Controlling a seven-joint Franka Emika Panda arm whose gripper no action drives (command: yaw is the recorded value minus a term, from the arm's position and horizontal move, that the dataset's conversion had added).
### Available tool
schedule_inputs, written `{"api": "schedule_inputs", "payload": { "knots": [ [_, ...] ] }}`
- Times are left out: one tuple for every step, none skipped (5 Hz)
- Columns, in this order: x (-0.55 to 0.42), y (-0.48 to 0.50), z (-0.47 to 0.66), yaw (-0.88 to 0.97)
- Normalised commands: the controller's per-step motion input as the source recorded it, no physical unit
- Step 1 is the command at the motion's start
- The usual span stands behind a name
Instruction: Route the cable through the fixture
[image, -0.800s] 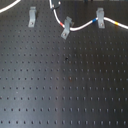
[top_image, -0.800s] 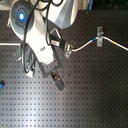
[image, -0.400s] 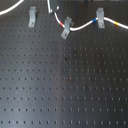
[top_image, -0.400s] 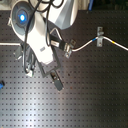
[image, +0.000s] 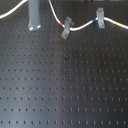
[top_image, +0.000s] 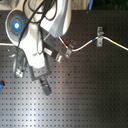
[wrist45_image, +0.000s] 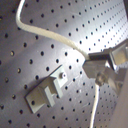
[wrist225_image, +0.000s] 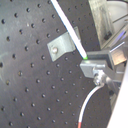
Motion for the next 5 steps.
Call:
{"api": "schedule_inputs", "payload": {
  "knots": [
    [-0.323,-0.088,0.13,0.72],
    [-0.331,-0.066,0.10,0.64],
    [-0.135,-0.328,0.20,0.46],
    [-0.012,-0.477,0.24,0.00],
    [-0.010,-0.290,0.25,0.00]
  ]
}}
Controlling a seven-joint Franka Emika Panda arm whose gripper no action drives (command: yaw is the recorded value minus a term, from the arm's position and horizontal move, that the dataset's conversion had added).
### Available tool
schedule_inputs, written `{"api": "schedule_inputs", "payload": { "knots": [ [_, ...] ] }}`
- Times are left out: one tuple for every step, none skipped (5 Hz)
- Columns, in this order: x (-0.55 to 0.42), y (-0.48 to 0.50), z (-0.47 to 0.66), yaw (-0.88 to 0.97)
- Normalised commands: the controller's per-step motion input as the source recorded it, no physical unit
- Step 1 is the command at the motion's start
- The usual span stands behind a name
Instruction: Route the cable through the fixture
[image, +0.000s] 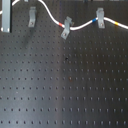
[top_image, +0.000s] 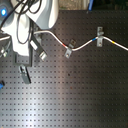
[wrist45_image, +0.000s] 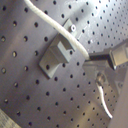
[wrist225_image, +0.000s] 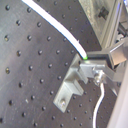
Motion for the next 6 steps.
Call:
{"api": "schedule_inputs", "payload": {
  "knots": [
    [-0.042,0.092,0.25,0.37],
    [-0.066,0.255,0.28,0.59],
    [-0.036,0.231,0.30,0.61],
    [-0.092,0.174,0.38,0.51],
    [-0.165,0.077,0.24,0.49],
    [-0.245,0.025,0.11,0.47]
  ]
}}
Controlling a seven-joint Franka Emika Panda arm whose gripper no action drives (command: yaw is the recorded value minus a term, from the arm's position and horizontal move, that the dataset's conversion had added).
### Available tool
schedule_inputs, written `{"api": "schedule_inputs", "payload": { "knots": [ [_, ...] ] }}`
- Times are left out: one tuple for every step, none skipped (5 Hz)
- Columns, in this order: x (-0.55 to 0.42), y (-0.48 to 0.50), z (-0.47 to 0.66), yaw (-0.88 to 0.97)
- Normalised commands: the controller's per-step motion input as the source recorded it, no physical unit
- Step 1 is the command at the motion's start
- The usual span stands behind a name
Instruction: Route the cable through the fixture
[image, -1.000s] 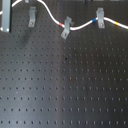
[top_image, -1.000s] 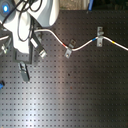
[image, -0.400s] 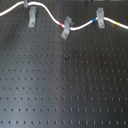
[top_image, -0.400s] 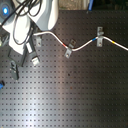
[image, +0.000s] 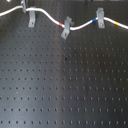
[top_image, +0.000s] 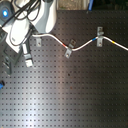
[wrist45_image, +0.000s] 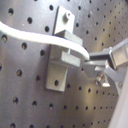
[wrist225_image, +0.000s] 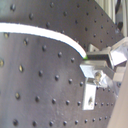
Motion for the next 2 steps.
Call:
{"api": "schedule_inputs", "payload": {
  "knots": [
    [-0.252,-0.008,0.24,0.22],
    [-0.074,0.021,0.44,0.00]
  ]
}}
